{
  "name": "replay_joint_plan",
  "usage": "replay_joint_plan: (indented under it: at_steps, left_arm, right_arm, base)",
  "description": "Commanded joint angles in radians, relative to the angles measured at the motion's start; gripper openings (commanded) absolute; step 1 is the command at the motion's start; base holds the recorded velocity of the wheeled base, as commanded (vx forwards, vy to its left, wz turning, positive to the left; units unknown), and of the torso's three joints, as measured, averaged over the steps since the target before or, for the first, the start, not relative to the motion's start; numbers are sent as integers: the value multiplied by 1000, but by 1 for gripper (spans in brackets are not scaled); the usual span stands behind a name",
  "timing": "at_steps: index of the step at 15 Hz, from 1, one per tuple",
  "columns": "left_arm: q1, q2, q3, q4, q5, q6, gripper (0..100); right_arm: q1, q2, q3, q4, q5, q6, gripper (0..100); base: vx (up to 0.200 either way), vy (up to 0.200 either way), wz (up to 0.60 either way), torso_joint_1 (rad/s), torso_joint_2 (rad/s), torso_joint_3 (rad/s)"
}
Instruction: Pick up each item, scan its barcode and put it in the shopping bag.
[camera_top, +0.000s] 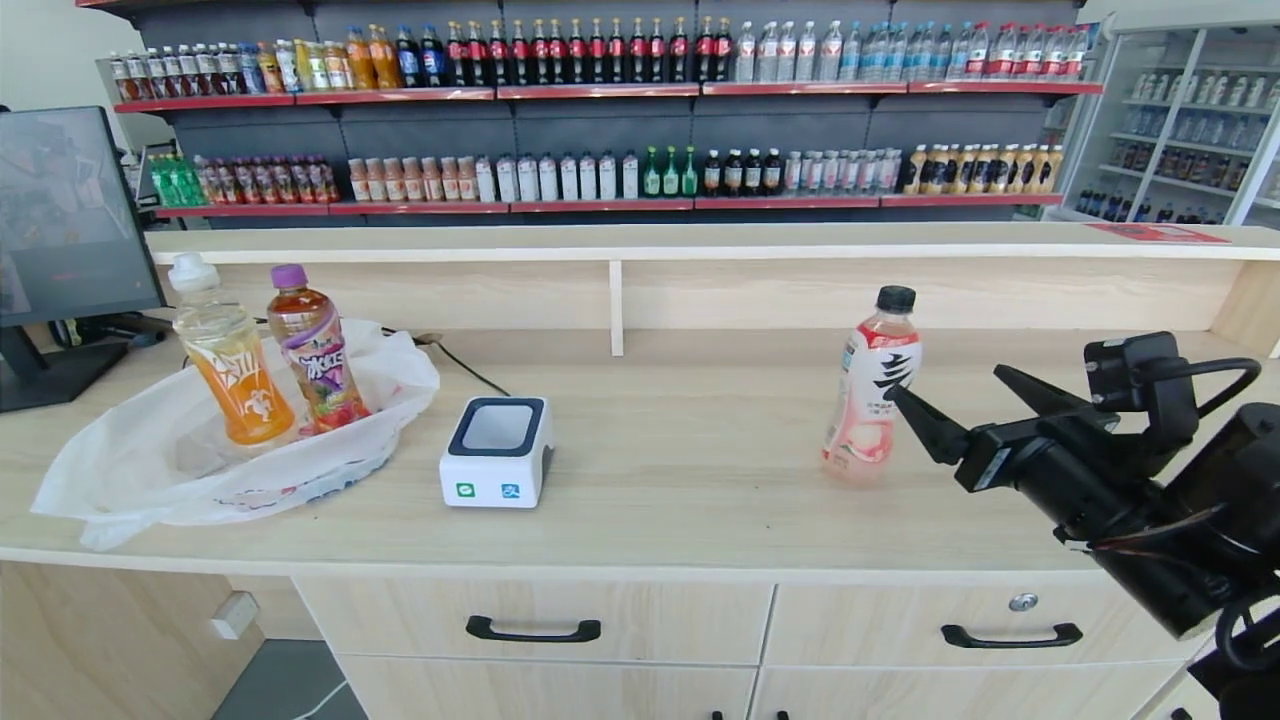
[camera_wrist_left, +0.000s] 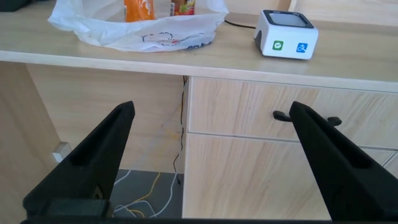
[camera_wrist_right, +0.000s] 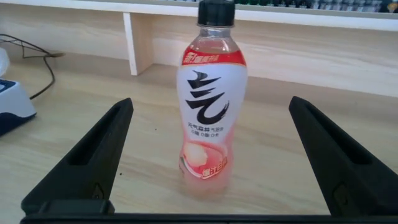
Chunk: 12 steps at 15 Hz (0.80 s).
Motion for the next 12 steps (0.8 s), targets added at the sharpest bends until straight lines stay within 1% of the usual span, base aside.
replay_joint_plan:
  at_steps: [1,9,11,12]
  left_arm:
    - [1,0,0,1,0,0,100]
    - [0,0,0,1,0,-2,100]
    - [0,0,0,1,0,0,100]
    - [0,0,0,1,0,0,100]
  right_arm:
    - [-26,82,-22,-1,1,2,100]
    - [-37,206,-99,-1,-1,22,100]
    - [-35,215,-96,-1,-1,22,100]
    - [-35,237,-119,-1,-1,31,100]
  base:
    - [0,0,0,0,0,0]
    - [0,0,0,0,0,0]
    - [0,0,0,0,0,0]
    - [0,0,0,0,0,0]
